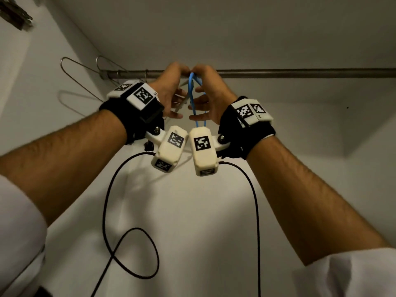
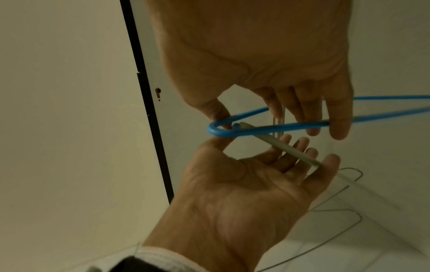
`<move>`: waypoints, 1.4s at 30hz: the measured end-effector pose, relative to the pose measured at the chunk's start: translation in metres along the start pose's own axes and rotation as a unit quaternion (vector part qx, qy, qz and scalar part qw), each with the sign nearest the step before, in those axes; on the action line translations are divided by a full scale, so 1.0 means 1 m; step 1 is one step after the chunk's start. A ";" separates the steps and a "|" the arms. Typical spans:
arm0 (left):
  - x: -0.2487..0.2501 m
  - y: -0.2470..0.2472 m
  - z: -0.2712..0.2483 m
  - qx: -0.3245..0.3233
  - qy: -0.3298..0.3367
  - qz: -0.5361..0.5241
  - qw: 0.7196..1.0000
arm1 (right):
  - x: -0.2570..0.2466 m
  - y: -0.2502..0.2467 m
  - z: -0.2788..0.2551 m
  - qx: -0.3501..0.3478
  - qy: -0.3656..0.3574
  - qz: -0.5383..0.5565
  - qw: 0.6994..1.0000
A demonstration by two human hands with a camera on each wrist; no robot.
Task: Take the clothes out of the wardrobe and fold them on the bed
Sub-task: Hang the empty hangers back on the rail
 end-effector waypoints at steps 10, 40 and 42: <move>0.012 0.012 -0.016 -0.083 0.071 -0.043 0.993 | -0.011 -0.004 -0.002 0.023 -0.096 0.024 0.995; -0.578 0.359 -0.358 -0.400 -0.216 0.323 0.830 | 0.426 -0.189 -0.627 0.473 0.418 0.207 0.748; -0.593 0.367 -0.368 -0.413 -0.208 0.356 0.812 | 0.432 -0.201 -0.642 0.452 0.450 0.146 0.757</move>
Point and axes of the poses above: each hand's wrist, its own z-axis towards the middle knuckle, its own y-axis out of the palm, x = y × z, the point moved 4 cm from there along z, towards the middle knuckle, and after that the axes turned 10 degrees about -y, right-handed, at the moved point
